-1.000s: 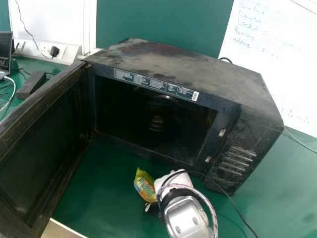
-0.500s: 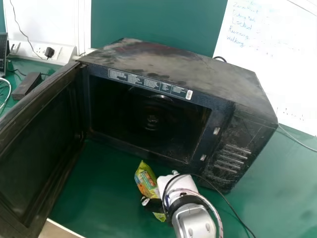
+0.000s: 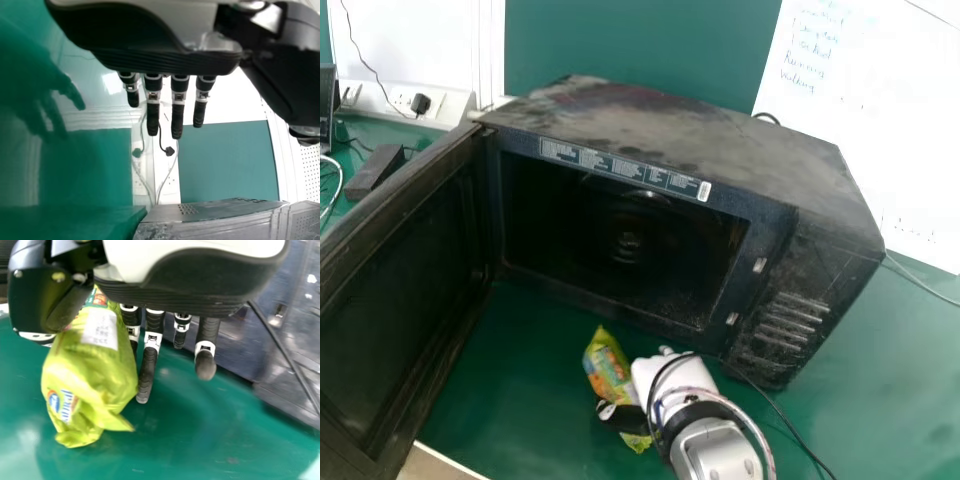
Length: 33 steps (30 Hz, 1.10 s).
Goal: Put biscuit inside oven
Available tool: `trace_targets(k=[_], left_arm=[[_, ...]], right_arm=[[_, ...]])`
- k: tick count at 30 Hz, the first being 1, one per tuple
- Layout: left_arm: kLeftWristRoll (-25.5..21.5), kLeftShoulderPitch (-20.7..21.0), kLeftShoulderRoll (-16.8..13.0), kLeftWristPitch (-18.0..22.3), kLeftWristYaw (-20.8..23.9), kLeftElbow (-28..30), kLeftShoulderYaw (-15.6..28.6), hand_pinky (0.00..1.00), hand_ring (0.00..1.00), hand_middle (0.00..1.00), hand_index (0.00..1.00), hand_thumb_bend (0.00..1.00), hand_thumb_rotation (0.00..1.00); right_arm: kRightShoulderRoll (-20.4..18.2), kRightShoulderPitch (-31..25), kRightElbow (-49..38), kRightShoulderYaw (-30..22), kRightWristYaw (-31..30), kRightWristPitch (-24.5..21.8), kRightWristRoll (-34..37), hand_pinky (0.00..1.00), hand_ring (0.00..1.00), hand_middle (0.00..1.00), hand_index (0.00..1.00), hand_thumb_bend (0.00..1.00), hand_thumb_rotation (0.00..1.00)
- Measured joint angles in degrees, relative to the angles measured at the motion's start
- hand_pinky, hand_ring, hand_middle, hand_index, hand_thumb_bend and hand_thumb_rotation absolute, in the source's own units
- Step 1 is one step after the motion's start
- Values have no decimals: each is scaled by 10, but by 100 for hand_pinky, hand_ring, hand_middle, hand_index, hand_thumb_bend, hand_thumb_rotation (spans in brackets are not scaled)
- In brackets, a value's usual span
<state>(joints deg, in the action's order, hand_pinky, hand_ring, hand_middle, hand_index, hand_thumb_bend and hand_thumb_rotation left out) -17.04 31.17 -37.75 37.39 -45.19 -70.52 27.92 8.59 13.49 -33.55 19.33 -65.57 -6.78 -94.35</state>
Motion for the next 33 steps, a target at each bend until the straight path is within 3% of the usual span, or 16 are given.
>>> trace_targets(k=[6, 18, 33], left_arm=[[0, 0, 0, 0, 0, 0, 0, 79, 82, 83, 89, 78, 81], [-1, 0, 0, -1, -2, 1, 0, 78, 81, 83, 89, 79, 81], [-2, 0, -1, -5, -8, 2, 1, 79, 81, 83, 89, 78, 80]], right_arm=[[-12, 3, -13, -19, 24, -8, 13, 9, 18, 47, 49, 53, 0], [-12, 60, 19, -47, 66, -10, 41, 9, 19, 47, 49, 53, 0], [-13, 117, 82, -58, 105, -62, 63, 16, 25, 47, 49, 53, 0]])
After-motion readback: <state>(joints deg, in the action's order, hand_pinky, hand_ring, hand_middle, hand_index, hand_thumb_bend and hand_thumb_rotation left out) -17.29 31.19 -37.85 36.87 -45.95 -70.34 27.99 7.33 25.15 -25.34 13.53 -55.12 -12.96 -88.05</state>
